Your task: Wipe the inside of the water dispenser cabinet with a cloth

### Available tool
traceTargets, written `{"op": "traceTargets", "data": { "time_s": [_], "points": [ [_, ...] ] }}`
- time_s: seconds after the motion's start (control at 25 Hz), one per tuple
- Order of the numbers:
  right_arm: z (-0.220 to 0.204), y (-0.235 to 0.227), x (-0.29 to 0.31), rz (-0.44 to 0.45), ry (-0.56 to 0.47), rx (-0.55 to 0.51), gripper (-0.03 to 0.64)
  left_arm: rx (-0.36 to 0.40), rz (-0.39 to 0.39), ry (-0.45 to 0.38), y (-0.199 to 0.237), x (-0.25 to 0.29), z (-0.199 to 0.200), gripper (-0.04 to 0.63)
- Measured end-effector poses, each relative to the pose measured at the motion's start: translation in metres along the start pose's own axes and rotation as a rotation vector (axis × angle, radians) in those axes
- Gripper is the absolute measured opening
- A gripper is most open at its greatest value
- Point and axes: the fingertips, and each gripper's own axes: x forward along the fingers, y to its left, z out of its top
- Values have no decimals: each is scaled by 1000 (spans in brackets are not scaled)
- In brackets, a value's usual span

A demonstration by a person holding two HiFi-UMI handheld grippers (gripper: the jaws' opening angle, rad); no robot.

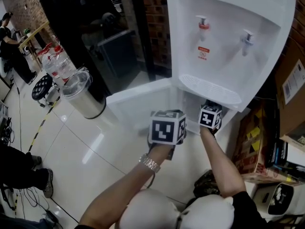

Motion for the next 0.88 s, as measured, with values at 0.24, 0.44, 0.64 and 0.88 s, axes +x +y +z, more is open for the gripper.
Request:
{"op": "traceTargets", "data": {
  "time_s": [0.24,0.44,0.64,0.88],
  "points": [
    [-3,65,-4,219,-57,-22,20,-5,7,2,4,-2,-2,2],
    [-10,51,5,173,-21,-29,20,-13,4,-4,6,-4,0,2],
    [-22,-7,9,7,33,15,20,-21,-6,-12,3,-3,2,2],
    [-17,-13,-7,-14,-3,5,20,-21,-16,-4,-2,0,-1,2]
  ]
}}
